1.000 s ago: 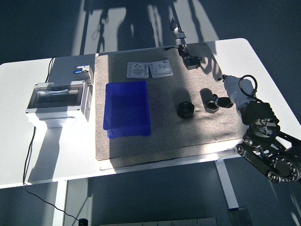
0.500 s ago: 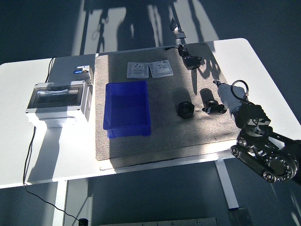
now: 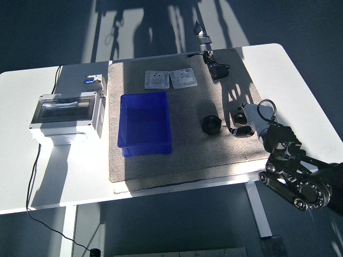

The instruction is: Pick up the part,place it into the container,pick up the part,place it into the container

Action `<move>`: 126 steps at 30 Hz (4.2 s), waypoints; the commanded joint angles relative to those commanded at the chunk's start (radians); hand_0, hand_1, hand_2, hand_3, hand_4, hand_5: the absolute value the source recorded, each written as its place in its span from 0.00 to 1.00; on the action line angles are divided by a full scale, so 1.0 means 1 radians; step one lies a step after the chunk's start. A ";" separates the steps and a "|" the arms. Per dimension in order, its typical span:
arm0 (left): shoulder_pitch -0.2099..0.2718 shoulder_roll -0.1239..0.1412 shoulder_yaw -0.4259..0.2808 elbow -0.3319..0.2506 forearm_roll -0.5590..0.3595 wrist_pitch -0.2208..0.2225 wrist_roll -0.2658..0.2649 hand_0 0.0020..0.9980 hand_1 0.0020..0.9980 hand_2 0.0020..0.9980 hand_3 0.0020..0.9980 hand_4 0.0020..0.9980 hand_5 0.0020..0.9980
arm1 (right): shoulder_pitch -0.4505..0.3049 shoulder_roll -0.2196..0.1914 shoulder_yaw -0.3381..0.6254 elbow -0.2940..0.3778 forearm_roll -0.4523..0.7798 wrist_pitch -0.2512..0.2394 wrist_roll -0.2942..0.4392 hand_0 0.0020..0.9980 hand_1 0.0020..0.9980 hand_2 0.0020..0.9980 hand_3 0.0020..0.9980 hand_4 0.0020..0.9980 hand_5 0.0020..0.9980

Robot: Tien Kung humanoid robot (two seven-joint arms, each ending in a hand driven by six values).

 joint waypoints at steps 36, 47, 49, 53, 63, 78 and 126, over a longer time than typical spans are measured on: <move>-0.001 -0.004 -0.001 0.000 0.029 0.011 -0.006 0.70 0.70 0.66 0.38 0.89 1.00 | 0.139 0.045 -0.325 0.222 0.306 -0.353 0.319 0.45 0.53 0.62 0.70 0.26 0.00; -0.006 -0.004 0.002 0.000 0.033 0.012 -0.010 0.70 0.70 0.67 0.39 0.89 1.00 | 0.140 0.062 -0.339 0.215 0.240 -0.263 0.316 0.51 0.56 0.63 0.70 0.26 0.00; -0.006 -0.004 0.000 0.000 0.035 0.012 -0.011 0.70 0.70 0.67 0.39 0.89 1.00 | 0.139 0.065 -0.339 0.214 0.238 -0.256 0.316 0.51 0.56 0.63 0.70 0.26 0.00; -0.005 0.000 0.008 0.000 0.023 0.012 -0.021 0.70 0.70 0.67 0.39 0.88 1.00 | 0.138 0.069 -0.339 0.205 0.243 -0.247 0.315 0.61 0.63 0.68 0.75 0.32 0.00; 0.001 0.006 0.006 0.000 -0.018 0.028 -0.057 0.70 0.70 0.67 0.38 0.88 1.00 | 0.150 0.077 -0.345 0.176 0.259 -0.266 0.317 0.68 0.72 0.73 0.79 0.36 0.02; -0.002 0.003 -0.004 0.000 0.015 0.035 -0.062 0.70 0.69 0.66 0.38 0.88 1.00 | 0.180 0.107 -0.357 0.131 0.229 -0.204 0.317 0.88 0.87 0.88 0.98 0.60 0.14; -0.003 0.004 0.018 0.000 0.020 0.044 -0.075 0.70 0.68 0.65 0.38 0.86 1.00 | 0.141 0.043 -0.282 0.028 0.143 -0.034 -0.050 0.43 0.52 0.68 0.67 0.41 0.05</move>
